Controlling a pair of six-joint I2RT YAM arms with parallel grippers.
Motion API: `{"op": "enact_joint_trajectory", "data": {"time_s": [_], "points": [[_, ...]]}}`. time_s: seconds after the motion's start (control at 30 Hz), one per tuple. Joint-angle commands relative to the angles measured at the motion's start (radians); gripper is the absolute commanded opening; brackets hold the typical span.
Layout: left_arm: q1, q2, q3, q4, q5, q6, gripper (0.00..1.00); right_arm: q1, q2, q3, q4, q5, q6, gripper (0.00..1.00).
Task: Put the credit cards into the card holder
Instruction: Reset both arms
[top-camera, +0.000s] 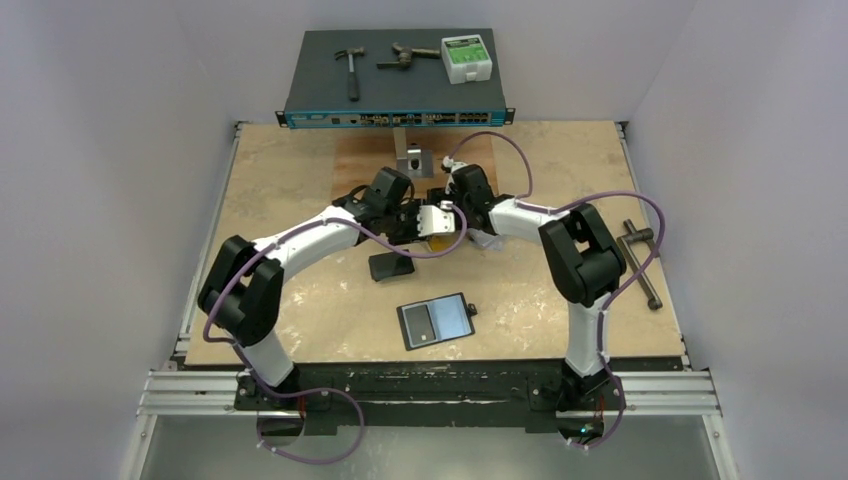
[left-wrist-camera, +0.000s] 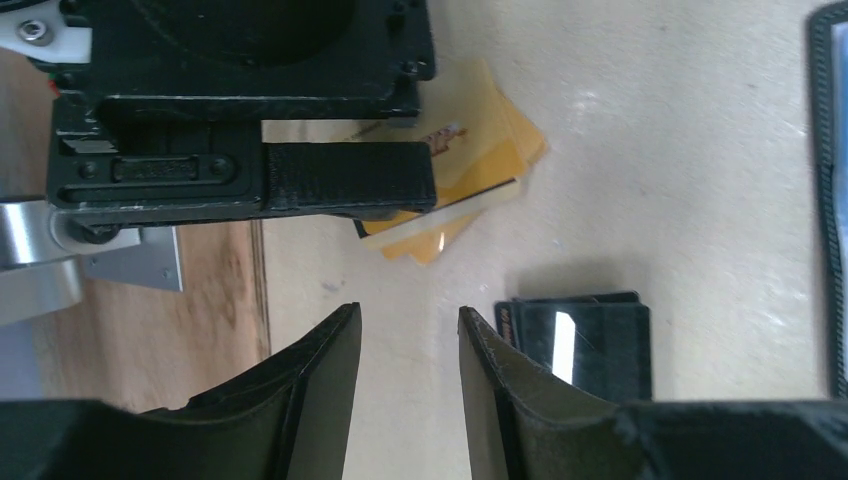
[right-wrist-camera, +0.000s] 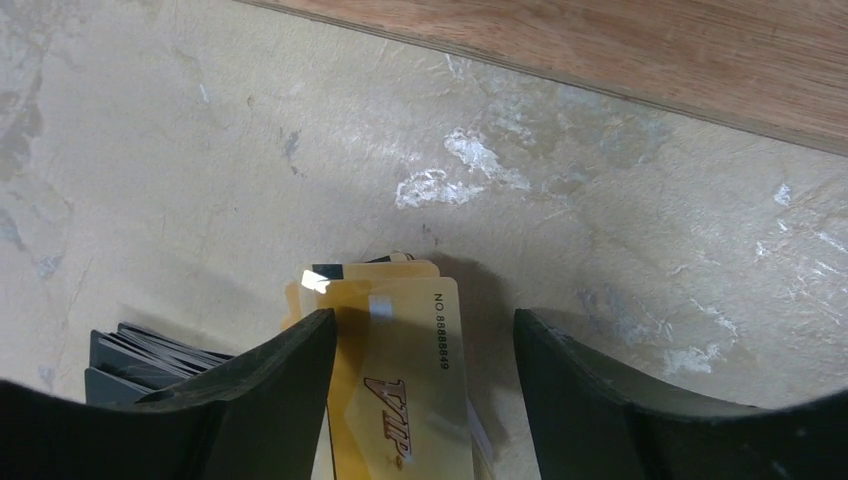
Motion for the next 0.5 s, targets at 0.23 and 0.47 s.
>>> {"op": "enact_joint_trajectory", "data": {"time_s": [0.23,0.47], "points": [[0.002,0.104,0.032,0.236,-0.013,0.021,0.40,-0.048,-0.014,-0.048,0.021,-0.060,0.011,0.51],[0.001,0.138,0.051,0.259,-0.009,0.012,0.40,-0.076,-0.031,-0.073,0.046,-0.111,0.021,0.63]]}}
